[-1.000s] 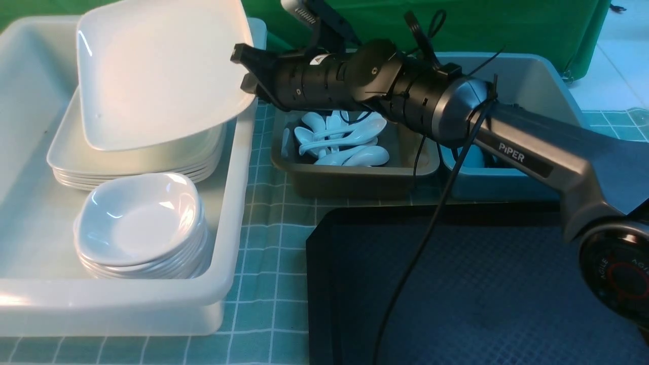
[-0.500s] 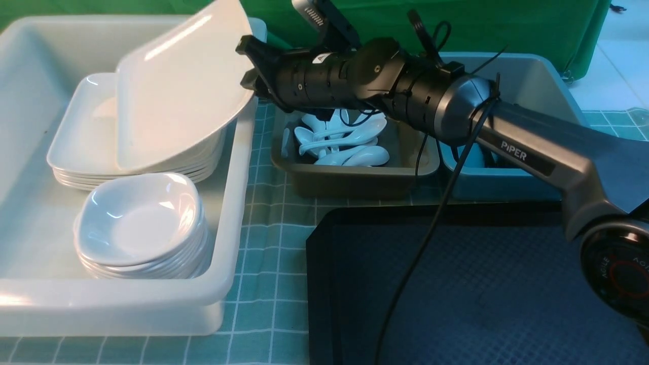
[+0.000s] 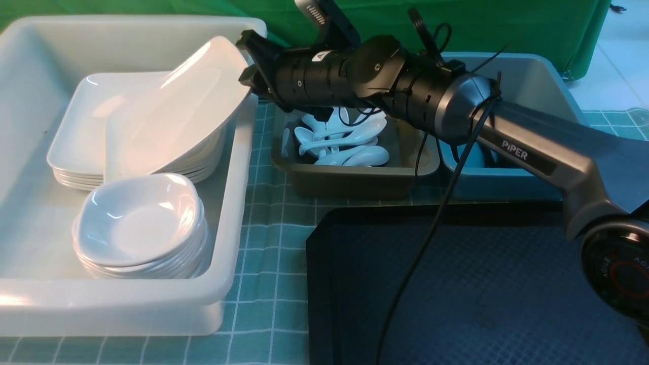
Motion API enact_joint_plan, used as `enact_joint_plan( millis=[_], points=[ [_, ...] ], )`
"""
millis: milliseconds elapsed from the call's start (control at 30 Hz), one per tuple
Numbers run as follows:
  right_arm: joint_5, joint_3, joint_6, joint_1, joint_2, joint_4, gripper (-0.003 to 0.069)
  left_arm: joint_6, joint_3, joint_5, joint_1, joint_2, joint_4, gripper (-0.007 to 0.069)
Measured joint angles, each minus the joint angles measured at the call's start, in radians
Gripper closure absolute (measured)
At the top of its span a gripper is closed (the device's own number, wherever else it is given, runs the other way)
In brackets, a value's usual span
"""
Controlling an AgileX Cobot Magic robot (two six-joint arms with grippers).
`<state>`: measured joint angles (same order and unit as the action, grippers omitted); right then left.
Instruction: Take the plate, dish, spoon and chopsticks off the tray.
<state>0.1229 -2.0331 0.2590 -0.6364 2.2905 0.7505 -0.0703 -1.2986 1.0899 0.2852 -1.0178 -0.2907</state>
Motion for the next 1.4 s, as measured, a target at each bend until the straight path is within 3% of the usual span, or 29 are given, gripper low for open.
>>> enact_joint_plan(
  millis=[200,467,600,733,767,867,1000,1133,1300,1400],
  points=[
    [-0.107,0.0,0.068,-0.039,0.0,-0.002,0.0499,0.003,0.0,-0.005,0.001,0.0,0.0,0.0613],
    [-0.142,0.0,0.056,-0.049,0.0,-0.002,0.0425,0.003,0.0,0.002,0.001,0.0,0.0,0.0612],
    [-0.054,0.0,-0.029,-0.026,-0.015,-0.002,0.044,0.003,0.0,0.015,0.001,0.0,0.009,0.0612],
    [0.179,0.0,-0.299,0.048,-0.085,-0.031,0.0541,-0.01,0.0,0.017,-0.013,-0.003,0.011,0.0612],
    [0.259,0.0,-0.362,0.076,-0.122,-0.064,0.0585,-0.015,0.0,0.016,-0.024,-0.006,0.011,0.0612],
    [0.457,0.0,-0.455,0.15,-0.243,-0.231,0.0629,-0.027,0.0,0.016,-0.078,-0.018,0.009,0.0612],
    [0.717,-0.002,-0.455,0.236,-0.411,-0.516,0.0635,-0.035,0.001,0.014,-0.192,-0.033,0.009,0.0612],
    [0.865,-0.002,-0.45,0.288,-0.552,-0.666,0.0635,-0.05,0.001,-0.011,-0.279,-0.034,0.012,0.0612],
    [0.867,0.042,-0.422,0.305,-0.727,-0.708,0.0636,-0.057,0.001,-0.011,-0.336,-0.027,0.012,0.0612],
    [0.718,0.21,-0.364,0.305,-0.927,-0.734,0.0636,-0.074,0.001,-0.011,-0.368,-0.006,0.015,0.0612]
  ],
)
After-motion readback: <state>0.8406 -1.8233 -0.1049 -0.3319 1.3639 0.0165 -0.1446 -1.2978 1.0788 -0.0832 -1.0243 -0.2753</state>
